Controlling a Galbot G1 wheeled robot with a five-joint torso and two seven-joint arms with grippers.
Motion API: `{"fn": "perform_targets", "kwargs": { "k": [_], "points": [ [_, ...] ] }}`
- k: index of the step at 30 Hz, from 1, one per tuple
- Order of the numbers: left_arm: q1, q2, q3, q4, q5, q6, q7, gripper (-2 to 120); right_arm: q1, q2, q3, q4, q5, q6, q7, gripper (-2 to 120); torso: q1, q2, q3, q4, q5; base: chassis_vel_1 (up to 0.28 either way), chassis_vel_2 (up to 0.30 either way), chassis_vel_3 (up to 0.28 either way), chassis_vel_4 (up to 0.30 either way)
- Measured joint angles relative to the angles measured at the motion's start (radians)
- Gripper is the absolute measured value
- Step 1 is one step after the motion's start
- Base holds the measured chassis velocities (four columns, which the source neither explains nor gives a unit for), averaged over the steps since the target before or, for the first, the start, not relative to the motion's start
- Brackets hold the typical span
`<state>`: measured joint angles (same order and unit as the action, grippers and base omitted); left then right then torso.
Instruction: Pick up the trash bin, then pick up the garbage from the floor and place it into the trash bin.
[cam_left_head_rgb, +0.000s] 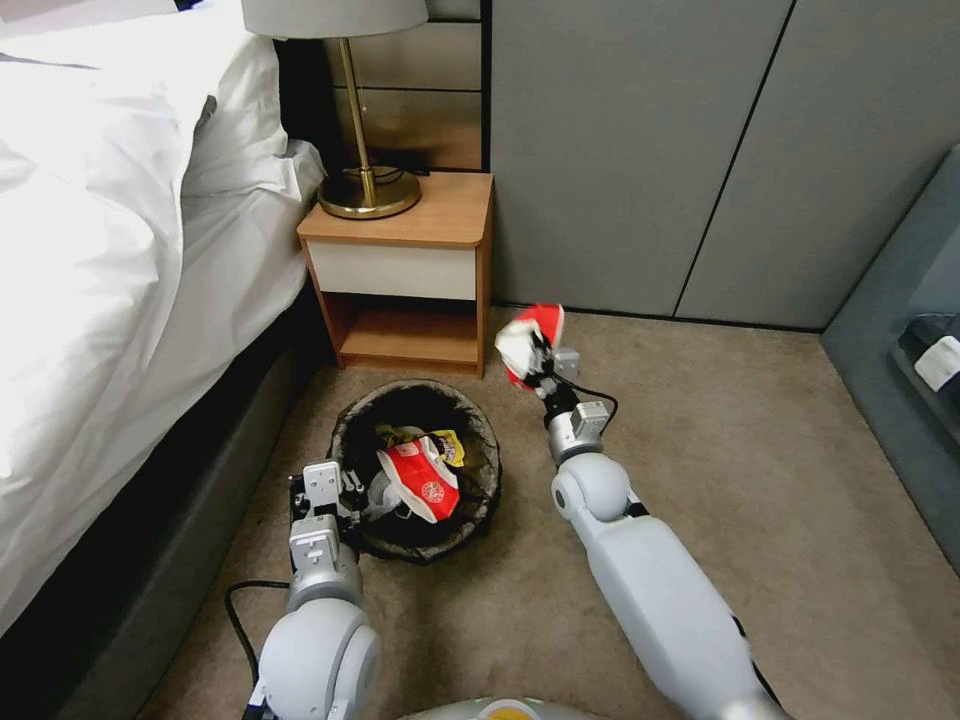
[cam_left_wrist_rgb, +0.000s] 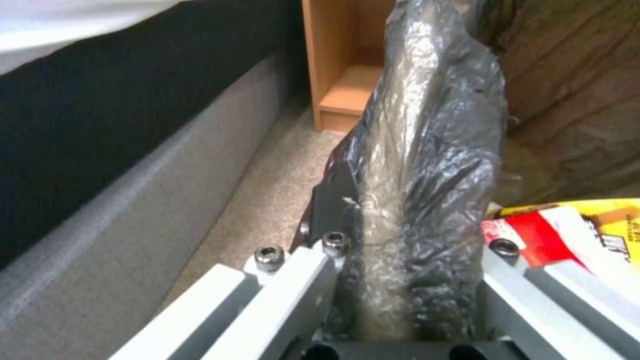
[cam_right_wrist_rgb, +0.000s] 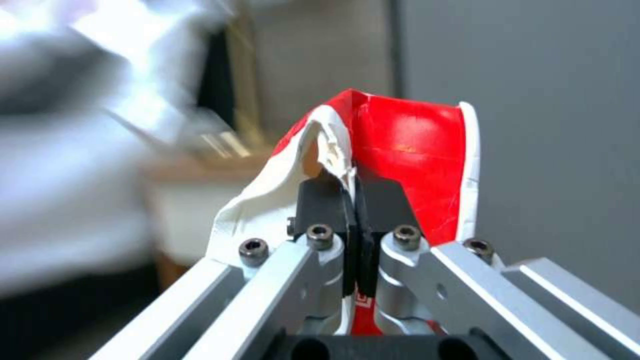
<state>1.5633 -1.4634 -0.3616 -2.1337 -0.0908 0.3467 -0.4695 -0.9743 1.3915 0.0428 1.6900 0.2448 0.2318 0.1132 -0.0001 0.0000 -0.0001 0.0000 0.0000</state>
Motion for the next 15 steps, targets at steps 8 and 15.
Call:
{"fn": "perform_targets", "kwargs": {
  "k": [8, 15],
  "points": [
    [0.001, 0.001, -0.005, 0.001, 0.0, 0.0, 0.0, 0, -0.11, -0.08, -0.128, 0.264, -0.04, 0.003, -0.011, 0, 0.0, 0.0, 0.0, 0.0001, -0.0001, 0.0, 0.0, 0.0, 0.0],
    [-0.005, -0.001, -0.005, 0.002, 0.0, 0.0, 0.0, 0, -0.204, -0.15, -0.224, 0.347, -0.067, 0.008, -0.01, 0, 0.0, 0.0, 0.0, 0.0, 0.0, 0.0, 0.0, 0.0, 0.0]
  ]
}}
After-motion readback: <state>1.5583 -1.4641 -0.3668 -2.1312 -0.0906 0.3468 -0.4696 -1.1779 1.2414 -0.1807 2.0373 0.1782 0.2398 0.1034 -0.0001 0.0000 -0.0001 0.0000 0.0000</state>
